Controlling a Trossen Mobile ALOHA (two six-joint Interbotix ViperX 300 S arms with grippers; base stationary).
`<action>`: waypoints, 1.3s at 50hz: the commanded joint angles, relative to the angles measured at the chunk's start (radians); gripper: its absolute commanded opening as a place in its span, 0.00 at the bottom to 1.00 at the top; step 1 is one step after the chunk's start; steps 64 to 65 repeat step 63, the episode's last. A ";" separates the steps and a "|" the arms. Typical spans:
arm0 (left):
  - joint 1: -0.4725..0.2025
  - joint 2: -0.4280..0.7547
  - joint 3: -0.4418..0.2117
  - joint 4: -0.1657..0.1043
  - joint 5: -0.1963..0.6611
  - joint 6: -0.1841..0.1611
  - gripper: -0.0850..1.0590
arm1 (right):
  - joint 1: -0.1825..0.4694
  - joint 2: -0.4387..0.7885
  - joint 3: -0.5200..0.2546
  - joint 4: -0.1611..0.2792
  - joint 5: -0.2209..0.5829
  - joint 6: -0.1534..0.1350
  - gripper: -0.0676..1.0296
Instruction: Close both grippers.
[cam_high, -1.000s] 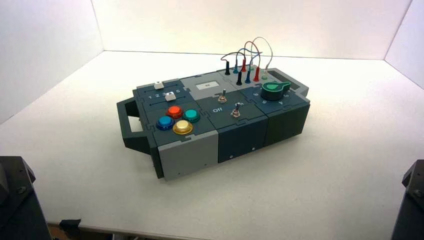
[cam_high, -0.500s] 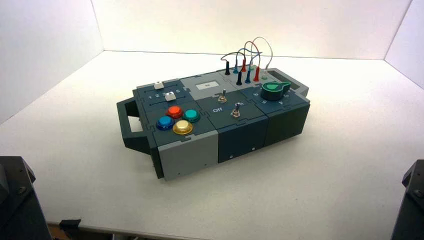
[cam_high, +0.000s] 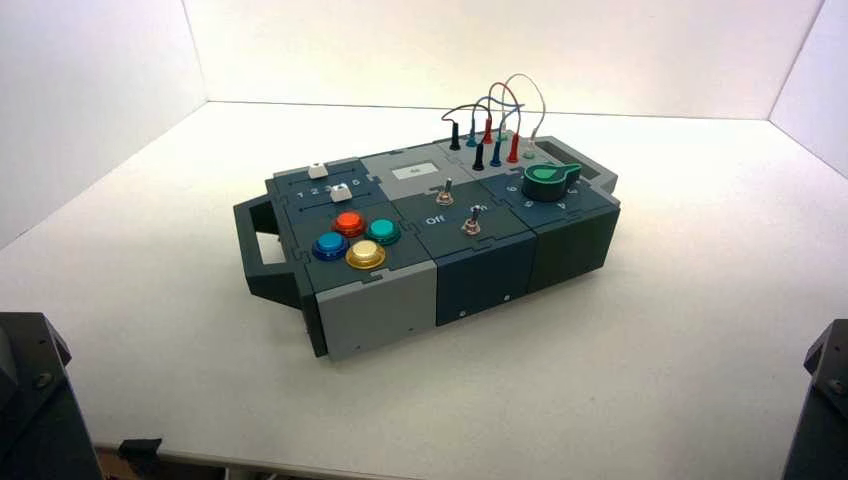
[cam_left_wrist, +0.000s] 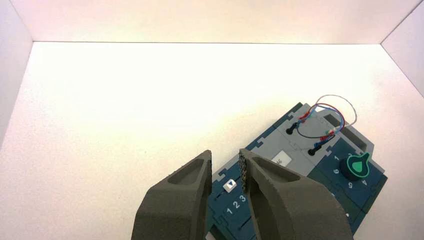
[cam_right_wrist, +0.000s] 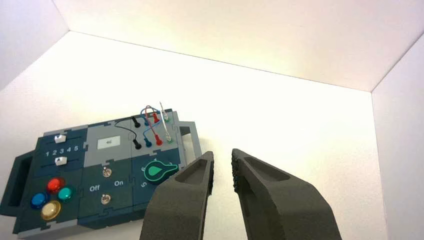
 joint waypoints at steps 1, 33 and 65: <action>0.005 0.000 -0.014 0.000 -0.005 0.008 0.02 | 0.002 0.011 -0.012 0.000 -0.005 -0.014 0.04; 0.005 0.006 -0.017 0.000 0.005 0.006 0.05 | 0.006 0.005 -0.003 -0.002 -0.005 -0.035 0.04; 0.005 0.005 -0.012 -0.002 0.003 -0.002 0.05 | 0.006 0.005 0.000 -0.002 0.006 -0.035 0.04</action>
